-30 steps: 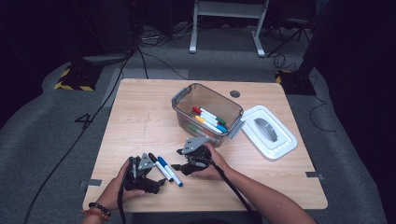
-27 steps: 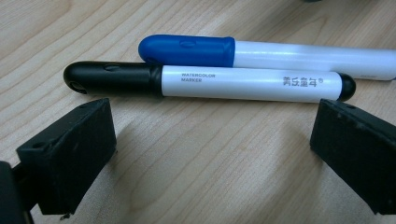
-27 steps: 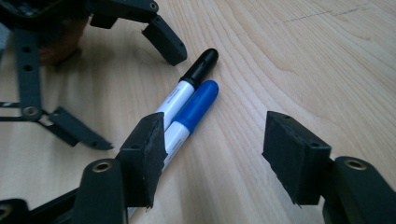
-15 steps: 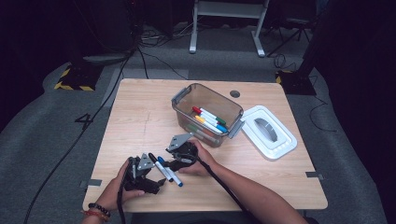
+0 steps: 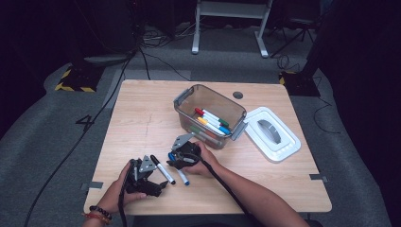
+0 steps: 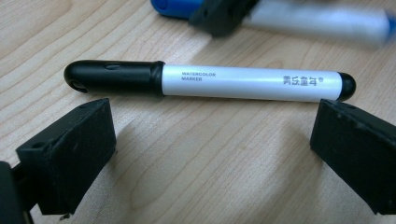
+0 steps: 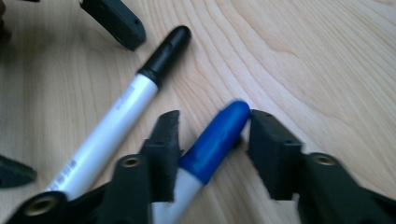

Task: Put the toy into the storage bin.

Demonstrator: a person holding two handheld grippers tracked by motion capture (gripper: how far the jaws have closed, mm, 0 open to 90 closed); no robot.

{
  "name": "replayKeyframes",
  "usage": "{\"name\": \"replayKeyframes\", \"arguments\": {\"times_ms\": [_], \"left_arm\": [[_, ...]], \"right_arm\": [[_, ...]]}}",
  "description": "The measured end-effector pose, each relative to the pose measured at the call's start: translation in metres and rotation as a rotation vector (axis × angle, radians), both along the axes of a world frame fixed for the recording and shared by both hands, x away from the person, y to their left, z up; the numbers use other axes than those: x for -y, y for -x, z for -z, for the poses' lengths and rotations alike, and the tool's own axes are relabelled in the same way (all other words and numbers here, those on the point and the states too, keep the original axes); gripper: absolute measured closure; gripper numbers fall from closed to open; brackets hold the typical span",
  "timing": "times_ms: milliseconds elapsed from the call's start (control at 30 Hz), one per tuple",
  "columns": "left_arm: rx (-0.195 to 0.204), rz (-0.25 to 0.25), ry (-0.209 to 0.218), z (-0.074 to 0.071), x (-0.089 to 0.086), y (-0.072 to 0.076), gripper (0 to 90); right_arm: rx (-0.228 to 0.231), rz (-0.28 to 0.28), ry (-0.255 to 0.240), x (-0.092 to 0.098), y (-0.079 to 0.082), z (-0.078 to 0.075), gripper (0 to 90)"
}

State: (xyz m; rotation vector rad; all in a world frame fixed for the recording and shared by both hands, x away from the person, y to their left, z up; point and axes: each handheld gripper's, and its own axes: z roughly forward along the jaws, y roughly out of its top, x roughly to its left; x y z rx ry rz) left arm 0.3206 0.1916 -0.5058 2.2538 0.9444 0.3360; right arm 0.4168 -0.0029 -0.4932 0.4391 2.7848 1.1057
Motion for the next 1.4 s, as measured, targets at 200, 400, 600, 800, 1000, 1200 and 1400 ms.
{"name": "replayKeyframes", "arguments": {"times_ms": [200, 400, 600, 800, 1000, 1200, 1400], "left_arm": [[0.000, 0.001, -0.001, 0.000, 0.000, 0.000, 0.5], [0.000, 0.001, -0.001, 0.000, 0.000, 0.000, 0.5], [0.001, 0.002, -0.001, 0.000, 0.000, 0.000, 0.5], [0.000, 0.002, -0.001, 0.000, 0.000, 0.000, 0.5], [0.000, 0.002, -0.001, 0.000, 0.000, 0.000, 0.5], [0.000, 0.001, 0.000, 0.000, 0.000, 0.000, 0.5], [0.000, 0.001, -0.001, 0.000, 0.000, 0.000, 0.5]], "right_arm": [[0.016, 0.011, 0.004, 0.026, 0.004, -0.001, 75.0], [0.006, 0.013, -0.040, 0.051, 0.013, -0.004, 75.4], [0.028, 0.012, -0.105, 0.076, 0.025, -0.020, 75.5], [0.062, -0.015, -0.144, 0.104, 0.043, -0.040, 75.5], [0.078, -0.021, -0.177, 0.140, 0.061, -0.060, 75.5], [0.095, 0.001, -0.218, 0.172, 0.070, -0.077, 75.5], [0.132, 0.034, -0.244, 0.198, 0.074, -0.093, 75.5]]}}
